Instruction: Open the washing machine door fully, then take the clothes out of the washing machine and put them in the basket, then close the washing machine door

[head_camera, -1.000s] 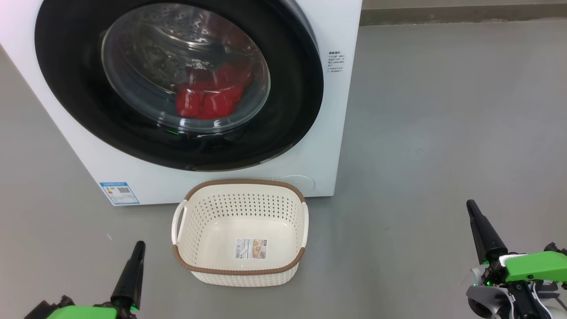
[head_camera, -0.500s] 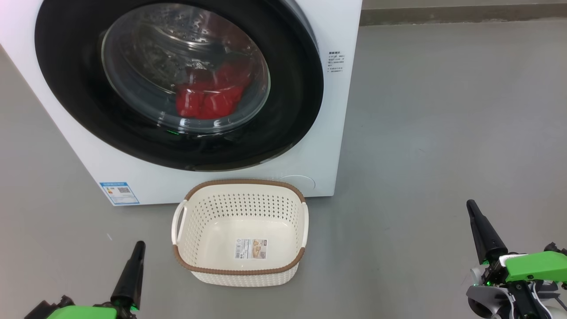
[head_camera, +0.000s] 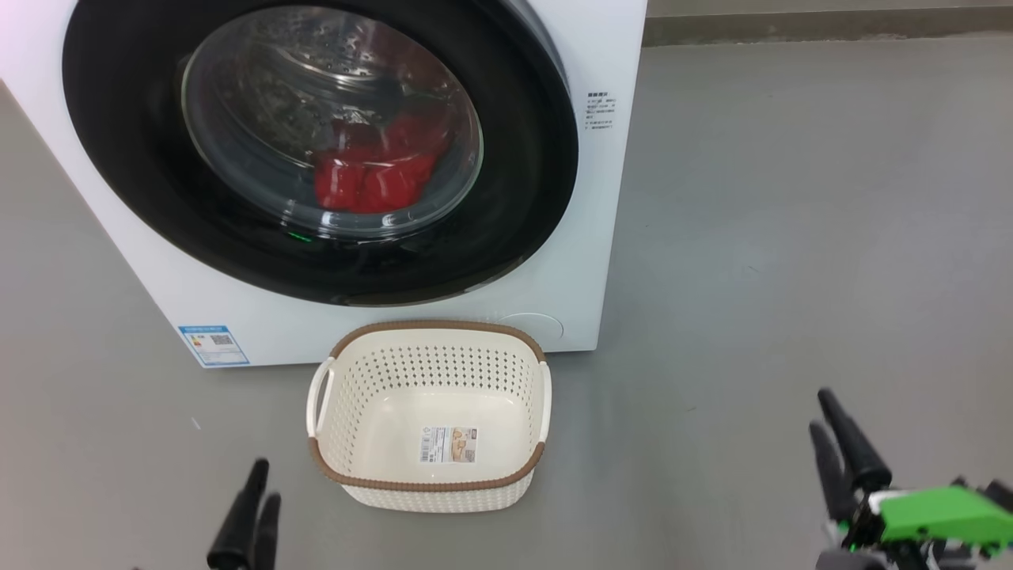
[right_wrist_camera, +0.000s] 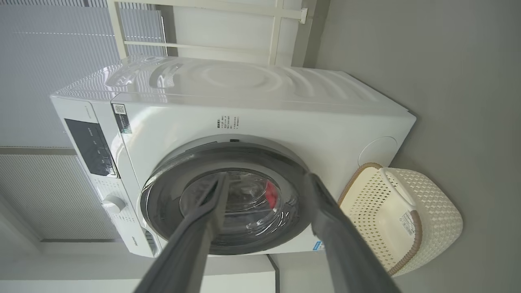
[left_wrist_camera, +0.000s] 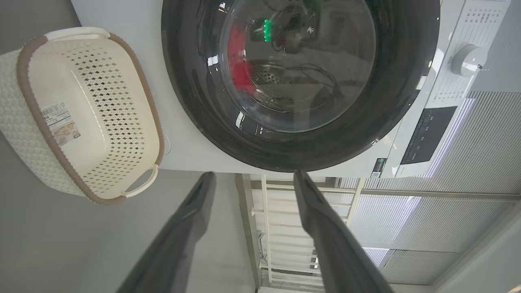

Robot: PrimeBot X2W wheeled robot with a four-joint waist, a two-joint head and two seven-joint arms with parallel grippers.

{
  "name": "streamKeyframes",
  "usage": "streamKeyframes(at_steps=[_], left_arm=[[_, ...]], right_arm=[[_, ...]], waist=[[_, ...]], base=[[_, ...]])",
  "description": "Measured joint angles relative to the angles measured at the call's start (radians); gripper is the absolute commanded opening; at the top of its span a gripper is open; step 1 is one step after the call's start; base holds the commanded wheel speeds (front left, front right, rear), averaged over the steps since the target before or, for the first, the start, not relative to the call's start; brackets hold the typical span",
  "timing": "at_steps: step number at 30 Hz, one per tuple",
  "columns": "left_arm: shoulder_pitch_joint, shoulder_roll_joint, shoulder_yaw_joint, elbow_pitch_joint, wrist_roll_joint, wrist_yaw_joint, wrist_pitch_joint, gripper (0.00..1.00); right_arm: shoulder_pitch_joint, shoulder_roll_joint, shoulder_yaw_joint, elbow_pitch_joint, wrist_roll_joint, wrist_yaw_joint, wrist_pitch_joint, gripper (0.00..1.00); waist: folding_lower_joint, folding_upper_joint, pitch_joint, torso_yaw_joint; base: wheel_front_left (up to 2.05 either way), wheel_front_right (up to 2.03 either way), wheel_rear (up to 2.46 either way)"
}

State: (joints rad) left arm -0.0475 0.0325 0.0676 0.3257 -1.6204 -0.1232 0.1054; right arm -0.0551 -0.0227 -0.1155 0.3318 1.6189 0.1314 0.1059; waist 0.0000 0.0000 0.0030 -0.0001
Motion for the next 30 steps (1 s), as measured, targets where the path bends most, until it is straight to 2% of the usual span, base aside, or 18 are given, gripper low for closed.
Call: streamKeyframes(at_steps=[4, 19, 30], left_arm=[[0.031, -0.015, -0.008, 0.038, 0.0, 0.001, 0.0, 1.0], [0.02, -0.013, -0.06, 0.038, 0.002, 0.001, -0.037, 1.0], [-0.001, -0.007, -0.092, 0.032, 0.082, 0.001, -0.074, 1.0]], right_arm=[[0.037, 0.012, 0.004, 0.04, 0.0, 0.0, 0.0, 1.0], [0.029, 0.012, 0.058, 0.039, -0.004, 0.0, -0.037, 1.0], [0.004, 0.005, 0.094, 0.037, -0.065, 0.0, -0.075, 1.0]], waist=[[0.0, 0.0, 0.0, 0.0], [0.0002, 0.0, -0.007, -0.002], [0.0001, 0.0, -0.011, -0.004]], base=[[0.0, 0.0, 0.0], [0.0, 0.0, 0.0], [0.0, 0.0, 0.0]])
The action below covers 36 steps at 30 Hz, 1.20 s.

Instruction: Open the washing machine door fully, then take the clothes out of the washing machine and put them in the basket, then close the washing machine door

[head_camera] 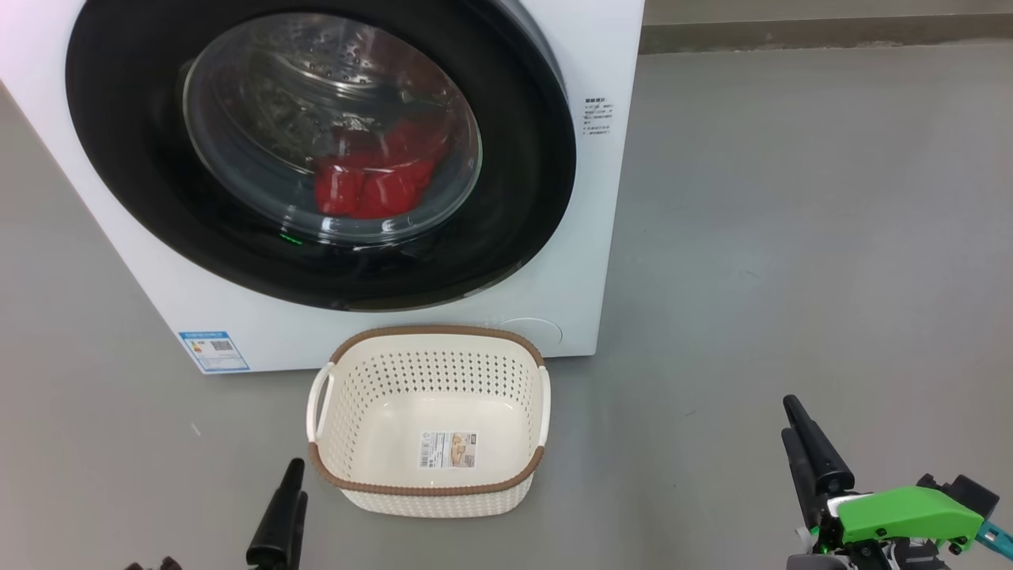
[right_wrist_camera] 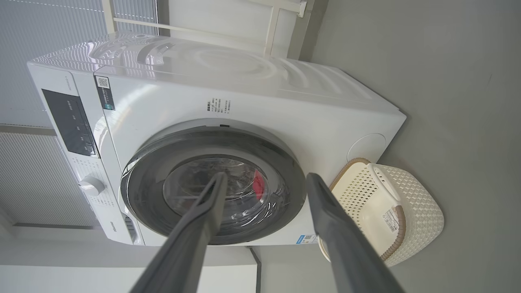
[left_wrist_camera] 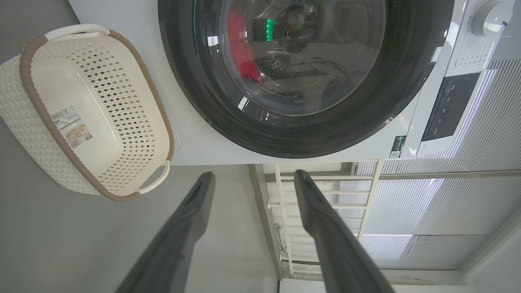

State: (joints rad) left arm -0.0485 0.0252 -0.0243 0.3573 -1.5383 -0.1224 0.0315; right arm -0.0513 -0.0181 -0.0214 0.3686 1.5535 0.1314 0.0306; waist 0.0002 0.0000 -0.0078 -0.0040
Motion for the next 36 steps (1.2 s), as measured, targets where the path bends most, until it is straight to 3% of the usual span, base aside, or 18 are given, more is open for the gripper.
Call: streamKeyframes(at_steps=[14, 26, 36], left_arm=[[-0.018, -0.001, -0.003, -0.033, 0.187, 0.0, -0.04, 1.0], [-0.039, -0.001, -0.018, -0.054, 0.411, 0.001, -0.071, 1.0], [-0.042, -0.001, -0.041, -0.074, 0.575, 0.029, -0.103, 1.0]], right_arm=[[-0.022, -0.002, 0.021, 0.002, -0.139, 0.0, -0.041, 1.0], [-0.057, -0.004, 0.038, 0.005, -0.308, 0.0, -0.075, 1.0], [-0.081, -0.007, 0.045, 0.004, -0.476, 0.0, -0.102, 1.0]], waist=[[0.0, 0.0, -0.004, -0.002], [0.0, 0.0, -0.006, -0.006], [-0.0001, 0.0, -0.007, -0.008]], base=[[0.0, 0.0, 0.0], [0.0, 0.0, 0.0], [0.0, 0.0, 0.0]])
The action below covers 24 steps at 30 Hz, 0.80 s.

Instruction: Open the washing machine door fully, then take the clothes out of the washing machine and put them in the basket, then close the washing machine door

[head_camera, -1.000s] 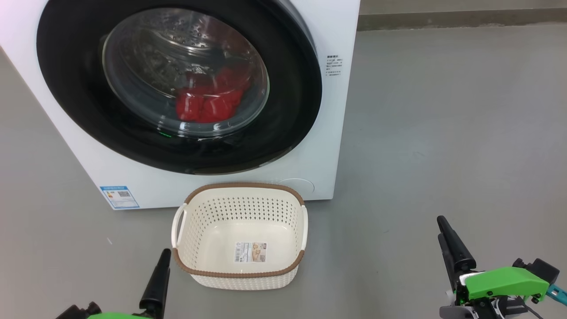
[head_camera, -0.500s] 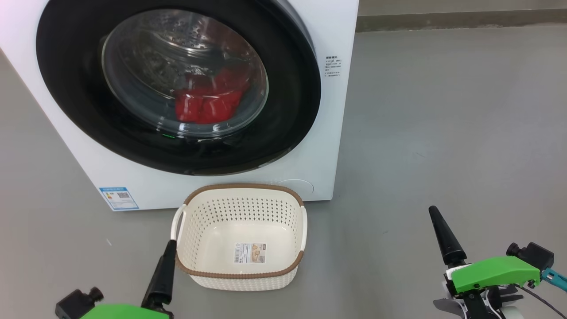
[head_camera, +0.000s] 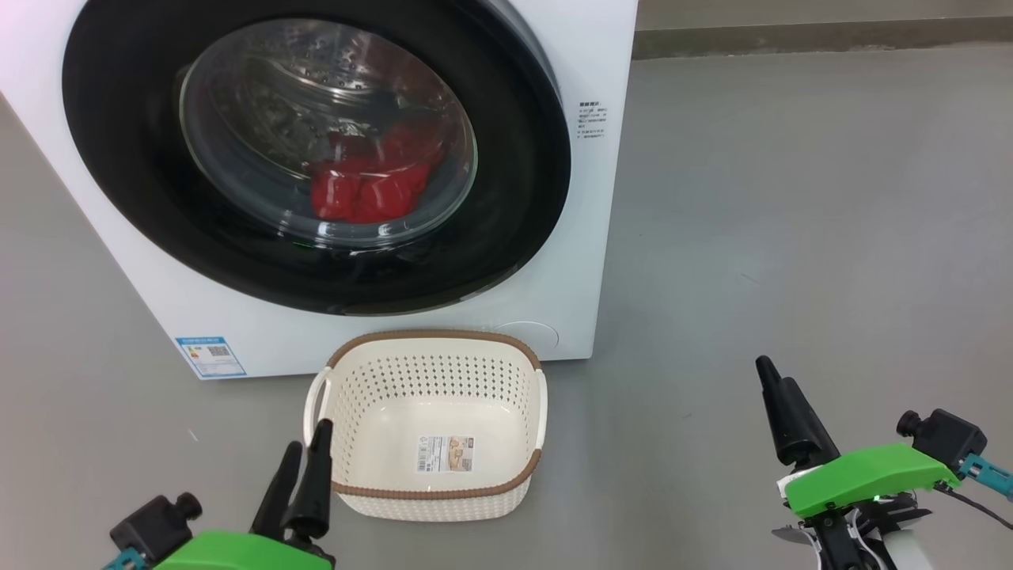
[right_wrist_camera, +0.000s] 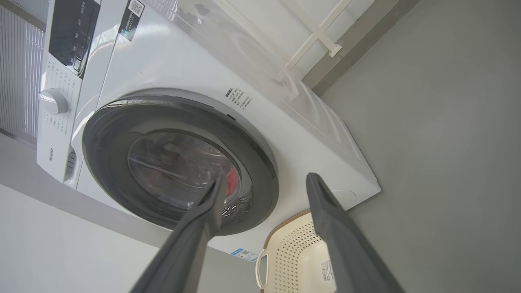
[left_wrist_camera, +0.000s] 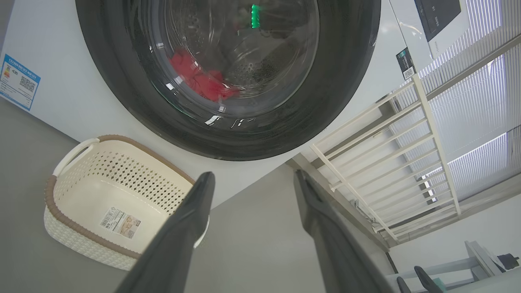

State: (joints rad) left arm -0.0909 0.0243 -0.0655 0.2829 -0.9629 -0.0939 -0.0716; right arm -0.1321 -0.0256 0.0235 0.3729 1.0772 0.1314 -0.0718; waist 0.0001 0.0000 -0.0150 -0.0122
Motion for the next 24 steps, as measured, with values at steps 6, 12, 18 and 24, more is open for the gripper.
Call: streamKeyframes(at_steps=[6, 12, 18, 24], left_arm=[[-0.017, 0.0, -0.01, -0.002, 0.092, 0.011, -0.018, 1.0], [-0.018, 0.001, -0.022, 0.0, 0.191, 0.024, -0.033, 1.0], [-0.033, 0.001, -0.035, 0.016, 0.263, 0.043, -0.05, 1.0], [-0.04, 0.001, -0.044, 0.049, 0.337, 0.058, -0.067, 1.0]], right_arm=[[-0.001, -0.001, 0.017, -0.002, -0.093, 0.0, -0.014, 1.0], [-0.021, -0.002, 0.023, -0.009, -0.167, 0.0, -0.034, 1.0], [-0.021, -0.004, 0.029, -0.011, -0.243, 0.0, -0.047, 1.0], [-0.027, -0.005, 0.032, -0.002, -0.327, 0.0, -0.067, 1.0]], waist=[[0.0, 0.0, -0.002, 0.0], [0.0, 0.0, -0.003, -0.002], [0.0, 0.0, -0.004, -0.003], [0.0, 0.0, -0.009, -0.005]], base=[[0.0, 0.0, 0.0], [0.0, 0.0, 0.0], [0.0, 0.0, 0.0], [0.0, 0.0, 0.0]])
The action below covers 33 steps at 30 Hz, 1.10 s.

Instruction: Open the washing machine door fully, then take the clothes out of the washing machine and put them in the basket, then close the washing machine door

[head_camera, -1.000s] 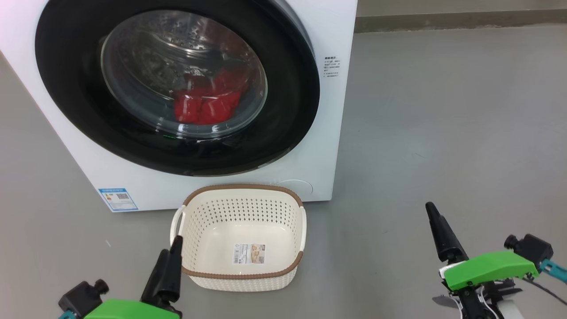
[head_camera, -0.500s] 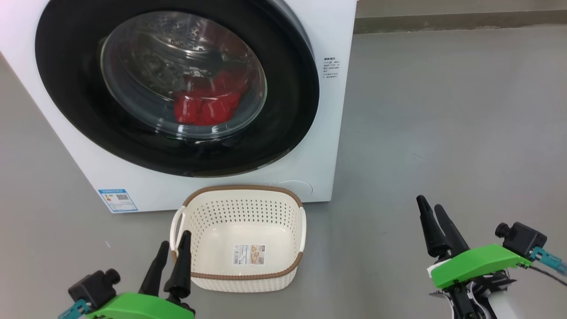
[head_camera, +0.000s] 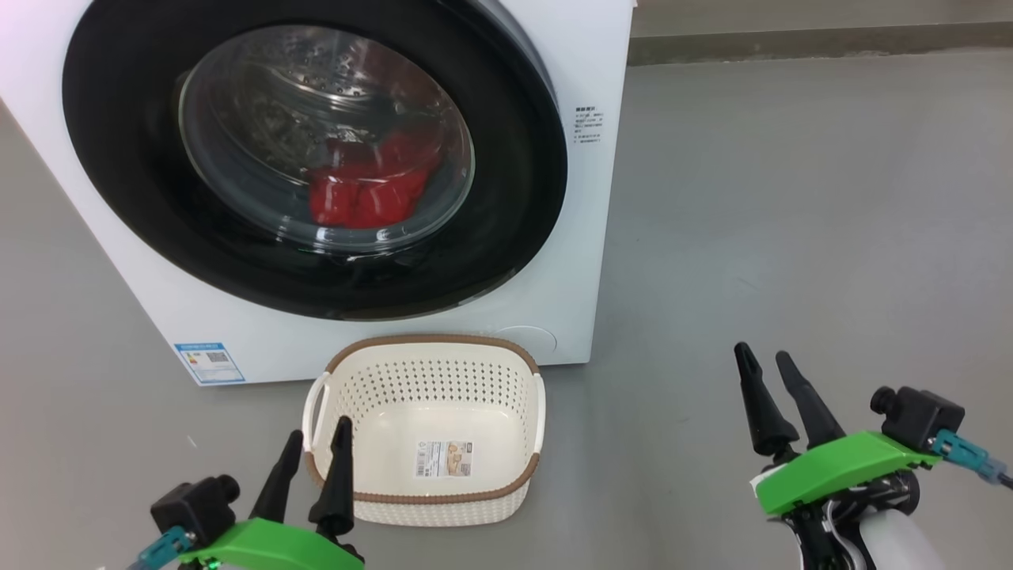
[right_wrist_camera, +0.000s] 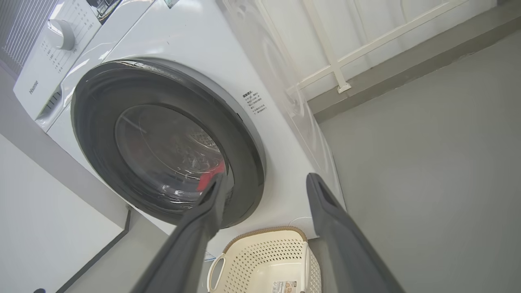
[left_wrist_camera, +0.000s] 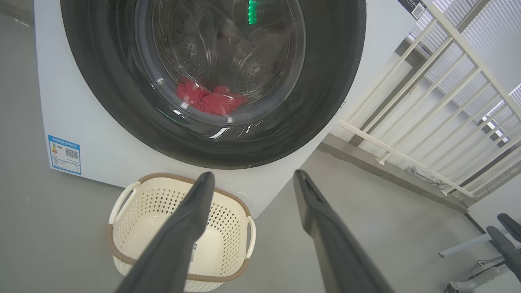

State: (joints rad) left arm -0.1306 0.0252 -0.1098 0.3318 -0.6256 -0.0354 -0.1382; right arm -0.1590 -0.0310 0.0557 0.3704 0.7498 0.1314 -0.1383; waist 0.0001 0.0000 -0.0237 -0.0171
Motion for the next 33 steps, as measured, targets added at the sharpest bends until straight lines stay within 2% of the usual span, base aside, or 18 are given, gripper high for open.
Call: streamKeyframes(at_steps=[14, 33], left_arm=[[-0.039, 0.001, -0.028, 0.035, 0.155, 0.028, -0.041, 1.0], [-0.081, 0.006, -0.055, 0.055, 0.356, 0.054, -0.094, 1.0]], right_arm=[[-0.04, -0.004, 0.014, 0.045, -0.19, 0.0, -0.039, 1.0], [-0.093, -0.014, 0.047, 0.058, -0.388, 0.0, -0.095, 1.0]], waist=[[0.0, 0.0, -0.006, -0.004], [0.0, 0.0, -0.005, -0.004]], base=[[0.0, 0.0, 0.0], [0.0, 0.0, 0.0]])
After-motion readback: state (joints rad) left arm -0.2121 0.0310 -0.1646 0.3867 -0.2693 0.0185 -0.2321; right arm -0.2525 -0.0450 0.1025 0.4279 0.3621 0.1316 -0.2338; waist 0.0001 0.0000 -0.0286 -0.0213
